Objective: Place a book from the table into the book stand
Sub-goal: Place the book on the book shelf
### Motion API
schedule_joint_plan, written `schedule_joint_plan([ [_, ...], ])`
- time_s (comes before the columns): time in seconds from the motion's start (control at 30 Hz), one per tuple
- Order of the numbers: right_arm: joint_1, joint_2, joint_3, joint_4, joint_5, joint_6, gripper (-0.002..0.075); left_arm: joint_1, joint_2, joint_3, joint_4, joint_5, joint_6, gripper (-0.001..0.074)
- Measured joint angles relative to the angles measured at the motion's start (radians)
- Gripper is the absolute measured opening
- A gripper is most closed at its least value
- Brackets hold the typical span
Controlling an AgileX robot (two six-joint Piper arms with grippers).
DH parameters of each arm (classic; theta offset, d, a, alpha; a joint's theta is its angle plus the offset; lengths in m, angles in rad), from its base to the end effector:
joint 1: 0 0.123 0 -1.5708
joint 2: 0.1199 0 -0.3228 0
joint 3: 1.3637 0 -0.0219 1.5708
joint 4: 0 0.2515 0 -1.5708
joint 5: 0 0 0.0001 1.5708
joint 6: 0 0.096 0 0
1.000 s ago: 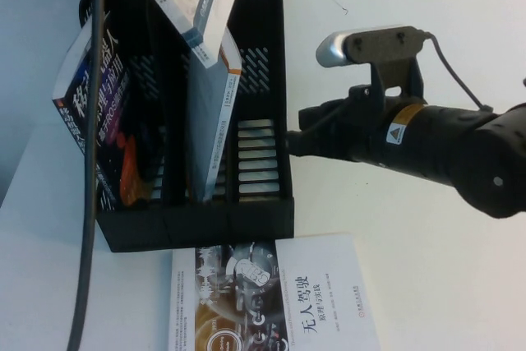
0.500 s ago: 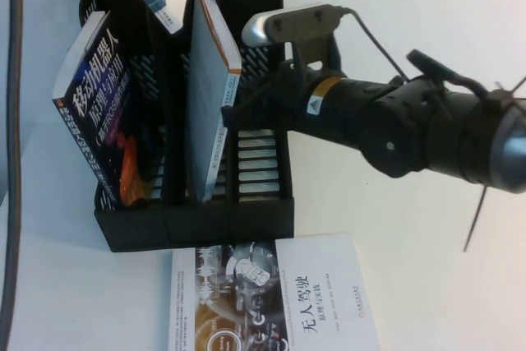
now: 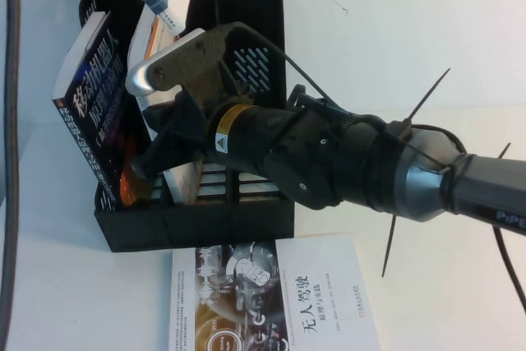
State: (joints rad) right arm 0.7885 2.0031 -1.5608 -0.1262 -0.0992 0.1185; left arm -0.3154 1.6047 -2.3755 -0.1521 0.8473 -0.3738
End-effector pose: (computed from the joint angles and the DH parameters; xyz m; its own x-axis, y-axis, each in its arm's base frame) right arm 0.3555 0.3594 0.3064 -0.1739 -0.1850 -0.9672 -0.7190 0.6950 -0.0037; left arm 0.2749 -0.1012 0.6480 -0.1764 -0.4203 -0.8901 0.3772 0.8063 -0.4556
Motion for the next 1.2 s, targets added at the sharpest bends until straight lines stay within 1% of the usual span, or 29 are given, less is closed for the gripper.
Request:
schedule_joint_plan([
  [0.17, 0.0, 0.003, -0.007, -0.003, 0.029, -0.006, 0.0008, 0.0, 0.0, 0.0, 0.0, 0.032, 0.0, 0.0118],
  [0.4, 0.0, -0.118, -0.007, -0.018, 0.221, -0.046, 0.0008, 0.0, 0.0, 0.0, -0.001, 0.036, 0.0, 0.0118],
  [0.6, 0.0, -0.238, 0.015, -0.124, 0.378, -0.053, 0.0008, 0.0, 0.0, 0.0, -0.001, 0.036, 0.009, 0.0118],
  [0.8, 0.0, -0.396, 0.105, -0.223, 0.498, -0.051, 0.0008, 0.0, 0.016, 0.0, -0.048, 0.048, 0.035, 0.0118],
  [0.93, 0.0, -0.522, 0.174, -0.272, 0.589, 0.028, 0.0008, 0.0, 0.051, 0.0, -0.076, 0.066, 0.044, 0.0118],
  [1.03, 0.0, -0.623, 0.243, -0.324, 0.649, 0.126, 0.0008, 0.0, 0.079, 0.0, -0.08, 0.079, 0.044, 0.0118],
  [1.2, 0.0, -0.802, 0.424, -0.482, 0.674, 0.383, 0.0008, 0.0, 0.126, 0.0, -0.08, 0.1, 0.046, 0.0118],
])
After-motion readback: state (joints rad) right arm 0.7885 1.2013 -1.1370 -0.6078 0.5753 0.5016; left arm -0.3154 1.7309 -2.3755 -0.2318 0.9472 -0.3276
